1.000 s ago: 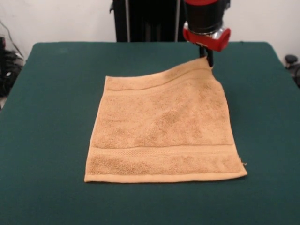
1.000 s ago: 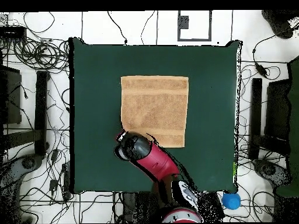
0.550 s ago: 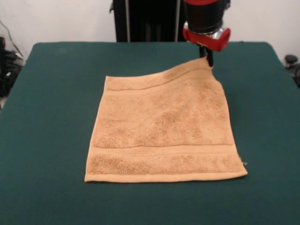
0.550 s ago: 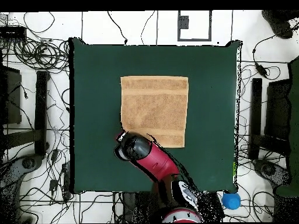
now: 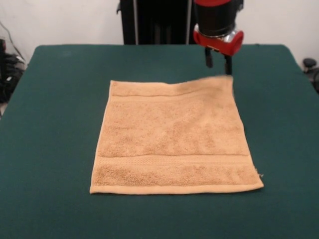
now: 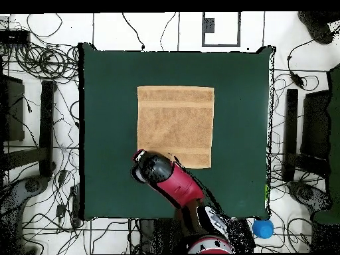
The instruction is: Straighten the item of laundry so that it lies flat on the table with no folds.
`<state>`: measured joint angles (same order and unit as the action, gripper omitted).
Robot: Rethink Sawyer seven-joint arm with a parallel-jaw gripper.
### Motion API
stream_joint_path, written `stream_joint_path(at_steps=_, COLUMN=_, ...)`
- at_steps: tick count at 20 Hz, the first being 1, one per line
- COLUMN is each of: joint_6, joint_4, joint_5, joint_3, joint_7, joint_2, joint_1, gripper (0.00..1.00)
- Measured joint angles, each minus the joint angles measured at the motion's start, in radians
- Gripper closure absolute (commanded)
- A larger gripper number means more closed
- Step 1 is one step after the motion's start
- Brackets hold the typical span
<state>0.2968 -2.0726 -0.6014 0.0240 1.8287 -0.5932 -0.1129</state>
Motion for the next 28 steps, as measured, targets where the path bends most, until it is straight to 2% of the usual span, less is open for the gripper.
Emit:
stream_joint_path(at_steps=20, joint_6=-0.016, joint_4=-0.008, joint_5=-0.001, joint_3=0.002, joint_7=0.000, joint_2=0.010, joint_1=0.010, gripper=0.00)
stream_joint_path(at_steps=24, joint_6=-0.014, joint_4=0.043, joint_5=0.002, joint_3=-0.071, joint_7=0.000, joint_2=0.054, joint_1=0.079, gripper=0.00)
stream_joint_path(at_steps=26, joint_6=-0.005, joint_4=0.120, joint_5=0.014, joint_3=-0.154, joint_7=0.000, joint_2=0.113, joint_1=0.149, gripper=0.00)
stream_joint_path(at_steps=28, joint_6=0.003, joint_4=0.154, joint_5=0.020, joint_3=-0.184, joint_7=0.000, joint_2=0.137, joint_1=0.171, gripper=0.00)
